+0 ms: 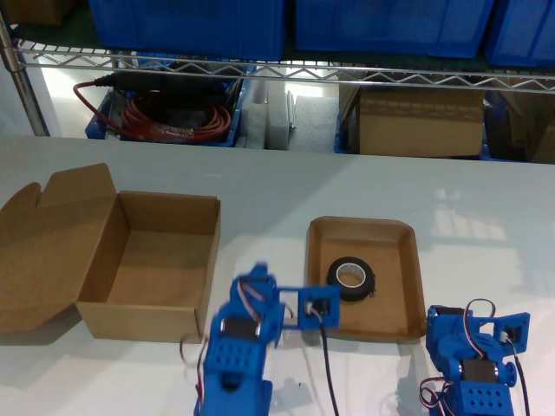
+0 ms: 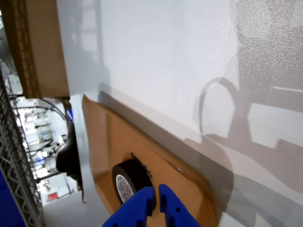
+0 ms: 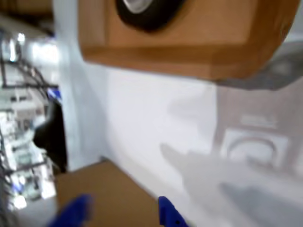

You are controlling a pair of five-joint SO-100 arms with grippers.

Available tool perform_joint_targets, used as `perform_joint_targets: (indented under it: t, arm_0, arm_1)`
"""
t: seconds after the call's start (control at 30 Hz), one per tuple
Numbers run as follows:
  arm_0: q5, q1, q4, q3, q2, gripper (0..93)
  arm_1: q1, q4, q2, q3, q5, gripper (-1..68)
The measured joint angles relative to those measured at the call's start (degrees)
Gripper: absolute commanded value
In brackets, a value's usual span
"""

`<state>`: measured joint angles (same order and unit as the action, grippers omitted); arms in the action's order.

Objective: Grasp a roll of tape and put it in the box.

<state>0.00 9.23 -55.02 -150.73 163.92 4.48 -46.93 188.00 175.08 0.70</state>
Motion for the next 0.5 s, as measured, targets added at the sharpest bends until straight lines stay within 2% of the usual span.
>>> perform_joint_targets:
  t: [0.13,0.27,0.5]
  arm_0:
    - [5.8,4.7,-12.7,31.9,-28.9,32.9]
    - [9.2,7.8,-19.2,57.8,-52.1,32.7]
    - [9.2,15.1,-28.2,75.5,-76.8,32.4]
  arm_1:
    - [0.0,0.0,0.0,0.0,0.0,0.3]
    - [0.0,0.0,0.0,0.0,0.0,0.3]
    - [0.0,0.0,0.0,0.0,0.0,0.3]
